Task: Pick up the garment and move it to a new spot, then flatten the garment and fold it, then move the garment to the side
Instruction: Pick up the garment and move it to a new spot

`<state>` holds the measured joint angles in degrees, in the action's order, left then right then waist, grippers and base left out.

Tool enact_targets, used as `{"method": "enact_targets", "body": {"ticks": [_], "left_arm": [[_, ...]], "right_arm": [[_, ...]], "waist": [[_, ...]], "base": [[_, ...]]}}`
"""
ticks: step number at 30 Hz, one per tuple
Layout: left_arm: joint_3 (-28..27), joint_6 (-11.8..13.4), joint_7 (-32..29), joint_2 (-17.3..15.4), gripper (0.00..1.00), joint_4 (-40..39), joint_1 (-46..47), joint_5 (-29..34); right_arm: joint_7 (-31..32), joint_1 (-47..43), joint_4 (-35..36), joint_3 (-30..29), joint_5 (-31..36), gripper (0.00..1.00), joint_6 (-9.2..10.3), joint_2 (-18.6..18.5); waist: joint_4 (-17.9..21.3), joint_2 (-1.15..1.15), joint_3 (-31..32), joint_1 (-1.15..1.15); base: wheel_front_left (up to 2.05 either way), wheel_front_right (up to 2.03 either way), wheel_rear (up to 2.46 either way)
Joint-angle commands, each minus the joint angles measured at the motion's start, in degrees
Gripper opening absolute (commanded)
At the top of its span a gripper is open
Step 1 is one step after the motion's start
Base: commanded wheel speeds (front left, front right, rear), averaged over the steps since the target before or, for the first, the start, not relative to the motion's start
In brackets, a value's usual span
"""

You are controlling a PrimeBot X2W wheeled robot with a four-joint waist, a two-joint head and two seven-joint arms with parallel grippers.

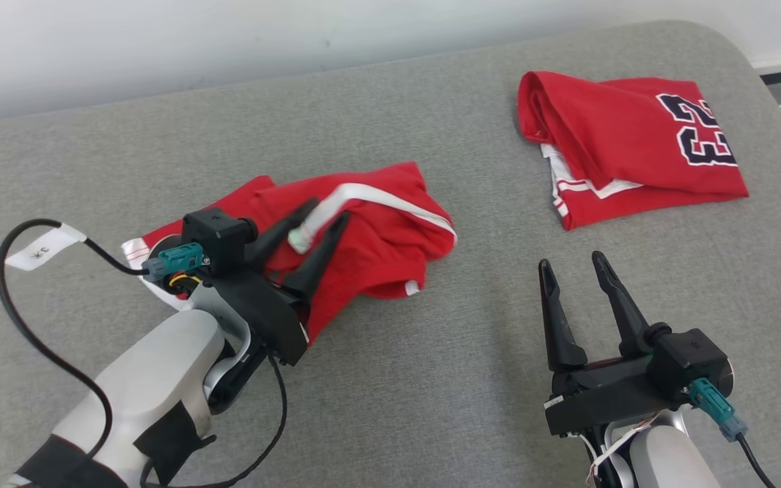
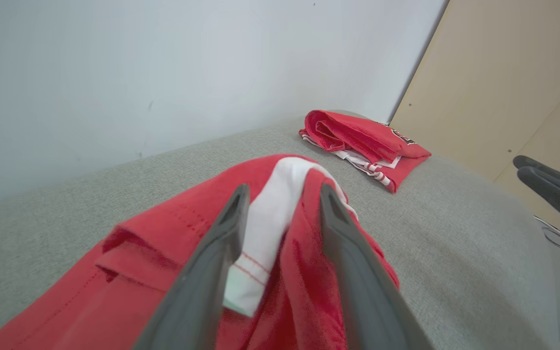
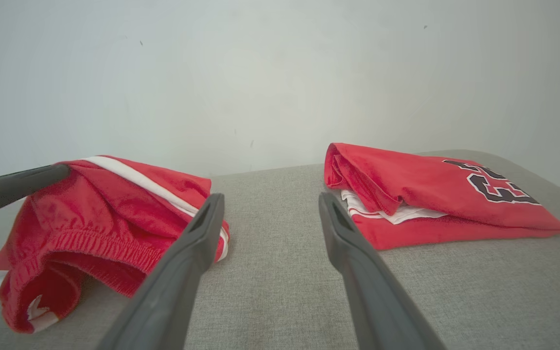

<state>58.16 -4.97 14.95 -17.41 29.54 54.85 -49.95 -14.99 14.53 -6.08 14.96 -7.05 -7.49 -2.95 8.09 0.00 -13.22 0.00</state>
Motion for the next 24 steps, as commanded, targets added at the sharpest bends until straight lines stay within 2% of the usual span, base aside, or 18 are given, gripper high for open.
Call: {"method": "enact_targets", "body": {"ticks": [1, 8, 14, 17, 24], "left_arm": [[-1.0, -0.3, 0.3, 0.1, 1.00, 0.0, -1.1, 1.2], [-8.0, 0.2, 0.3, 1.6, 1.00, -4.3, -5.8, 6.6], [-15.5, 3.8, 0.3, 0.6, 1.00, -11.4, -12.4, 14.9], [-21.7, 5.6, 0.3, 0.4, 1.00, -16.0, -18.2, 18.7], [-32.1, 7.0, 0.3, 0.5, 1.00, -22.3, -27.9, 24.0]], "right_arm": [[-0.3, -0.3, 0.0, -0.1, -0.2, 1.00, 0.00, 0.1], [-0.3, -1.1, -0.3, -0.9, 0.1, 1.00, 0.00, 0.1], [-0.3, -2.3, -0.3, -1.5, 0.2, 1.00, 0.00, 0.1], [-0.3, -2.7, -0.3, -1.9, 0.3, 1.00, 0.00, 0.1], [-0.3, -3.9, -0.7, -2.3, 0.5, 1.00, 0.00, 0.1]], "waist": [[-0.6, 0.00, 0.2, 0.00], [-3.0, 0.00, 1.6, 0.00], [-5.1, 0.00, 2.8, 0.00], [-6.3, 0.00, 3.6, 0.00], [-8.3, 0.00, 5.5, 0.00]], "base": [[0.00, 0.00, 0.00], [0.00, 0.00, 0.00], [0.00, 0.00, 0.00], [0.00, 0.00, 0.00], [0.00, 0.00, 0.00]]}}
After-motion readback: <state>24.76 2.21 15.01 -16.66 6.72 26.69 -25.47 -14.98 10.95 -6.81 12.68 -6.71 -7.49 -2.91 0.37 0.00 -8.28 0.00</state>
